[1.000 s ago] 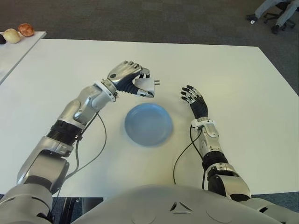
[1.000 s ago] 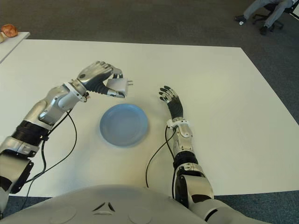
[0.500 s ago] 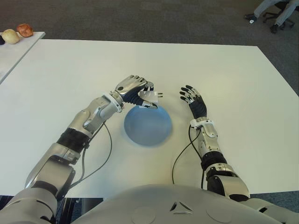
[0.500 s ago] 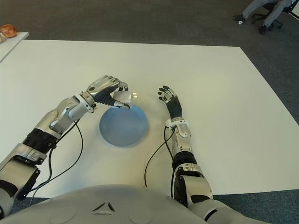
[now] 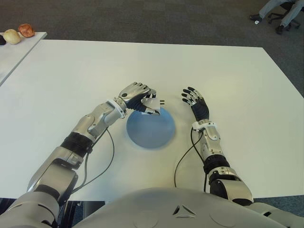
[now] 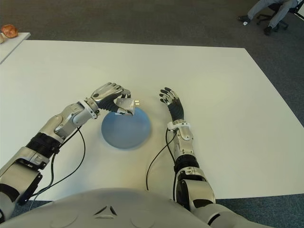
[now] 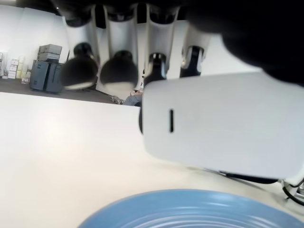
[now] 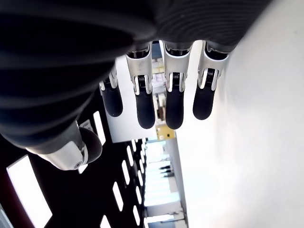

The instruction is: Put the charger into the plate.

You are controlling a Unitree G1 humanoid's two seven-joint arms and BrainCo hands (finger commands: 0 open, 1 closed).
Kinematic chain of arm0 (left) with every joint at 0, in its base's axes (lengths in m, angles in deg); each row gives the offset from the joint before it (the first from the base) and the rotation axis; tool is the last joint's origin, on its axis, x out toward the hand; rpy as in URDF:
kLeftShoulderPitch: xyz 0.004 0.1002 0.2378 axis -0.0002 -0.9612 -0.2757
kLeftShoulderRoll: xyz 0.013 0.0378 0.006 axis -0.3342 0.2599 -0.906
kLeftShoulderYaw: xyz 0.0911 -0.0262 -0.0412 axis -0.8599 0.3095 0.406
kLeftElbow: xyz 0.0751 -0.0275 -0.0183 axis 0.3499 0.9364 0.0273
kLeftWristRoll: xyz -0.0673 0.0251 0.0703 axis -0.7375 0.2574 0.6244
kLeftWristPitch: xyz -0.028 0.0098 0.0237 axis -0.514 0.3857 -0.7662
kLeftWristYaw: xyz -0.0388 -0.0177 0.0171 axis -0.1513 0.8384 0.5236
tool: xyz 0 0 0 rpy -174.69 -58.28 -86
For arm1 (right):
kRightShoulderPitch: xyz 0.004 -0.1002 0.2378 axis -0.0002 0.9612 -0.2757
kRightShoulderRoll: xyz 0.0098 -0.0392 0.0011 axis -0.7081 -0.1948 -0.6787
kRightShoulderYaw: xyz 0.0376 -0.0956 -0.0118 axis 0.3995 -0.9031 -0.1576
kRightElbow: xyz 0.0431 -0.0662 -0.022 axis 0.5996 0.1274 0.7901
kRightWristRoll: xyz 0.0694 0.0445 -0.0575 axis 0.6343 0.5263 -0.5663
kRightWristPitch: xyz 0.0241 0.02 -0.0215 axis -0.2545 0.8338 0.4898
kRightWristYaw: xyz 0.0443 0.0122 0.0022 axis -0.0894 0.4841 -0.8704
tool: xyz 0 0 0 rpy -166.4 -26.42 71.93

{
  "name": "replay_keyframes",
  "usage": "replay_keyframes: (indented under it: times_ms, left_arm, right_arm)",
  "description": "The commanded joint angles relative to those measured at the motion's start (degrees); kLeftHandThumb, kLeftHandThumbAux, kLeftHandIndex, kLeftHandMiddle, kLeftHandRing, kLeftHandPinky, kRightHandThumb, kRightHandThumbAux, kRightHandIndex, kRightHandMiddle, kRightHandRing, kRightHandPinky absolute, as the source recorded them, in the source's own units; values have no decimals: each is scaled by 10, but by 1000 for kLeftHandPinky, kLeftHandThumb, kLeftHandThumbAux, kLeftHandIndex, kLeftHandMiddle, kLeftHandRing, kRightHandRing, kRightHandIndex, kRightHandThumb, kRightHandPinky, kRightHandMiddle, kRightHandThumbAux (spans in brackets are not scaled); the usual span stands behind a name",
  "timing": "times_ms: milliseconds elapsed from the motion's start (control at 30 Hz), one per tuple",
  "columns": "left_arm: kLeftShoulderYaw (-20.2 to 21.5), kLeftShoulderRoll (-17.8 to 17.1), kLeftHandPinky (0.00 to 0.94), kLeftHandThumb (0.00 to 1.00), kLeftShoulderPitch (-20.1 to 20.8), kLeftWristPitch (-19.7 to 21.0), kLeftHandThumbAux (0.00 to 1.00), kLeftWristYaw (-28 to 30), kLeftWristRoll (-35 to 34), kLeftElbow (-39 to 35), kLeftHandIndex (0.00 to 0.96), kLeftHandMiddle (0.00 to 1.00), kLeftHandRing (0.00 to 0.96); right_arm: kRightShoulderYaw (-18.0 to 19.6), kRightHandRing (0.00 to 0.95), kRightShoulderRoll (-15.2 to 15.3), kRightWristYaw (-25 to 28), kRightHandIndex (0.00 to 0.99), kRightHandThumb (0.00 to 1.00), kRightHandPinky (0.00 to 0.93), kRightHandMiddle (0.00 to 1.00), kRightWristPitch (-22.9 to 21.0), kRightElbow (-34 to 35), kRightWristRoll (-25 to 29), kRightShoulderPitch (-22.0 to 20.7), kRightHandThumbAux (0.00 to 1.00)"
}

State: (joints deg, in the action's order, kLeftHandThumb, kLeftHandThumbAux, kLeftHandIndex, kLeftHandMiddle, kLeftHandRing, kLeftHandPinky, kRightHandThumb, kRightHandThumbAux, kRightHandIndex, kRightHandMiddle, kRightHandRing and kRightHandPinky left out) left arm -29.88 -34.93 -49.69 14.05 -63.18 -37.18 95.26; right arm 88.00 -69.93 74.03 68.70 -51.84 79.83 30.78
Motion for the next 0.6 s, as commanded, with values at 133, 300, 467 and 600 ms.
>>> replay_keyframes:
  times_ms: [133, 300, 467, 600]
  left_arm:
    - [-9, -4, 807, 753, -2, -12, 697, -19, 15, 21, 443, 878, 866]
    - [-10, -3, 807, 752, -3, -16, 697, -28, 17, 26, 443, 877, 866]
    - [-11, -1, 790, 751, -1, -30, 698, -30, 5, 38, 443, 862, 854]
    - [-14, -11, 769, 738, 4, -62, 694, -24, -1, 47, 443, 809, 801]
  right_arm:
    - [-7, 229, -11, -7, 170, 0, 233, 250, -32, -20, -8, 39, 576]
    - [-8, 227, -10, -5, 166, 0, 232, 248, -36, -16, -7, 41, 569]
    - [-7, 230, -10, -5, 163, 0, 238, 248, -37, -14, -6, 41, 570]
    - [-7, 230, -10, -6, 159, 0, 234, 248, -37, -14, -6, 41, 575]
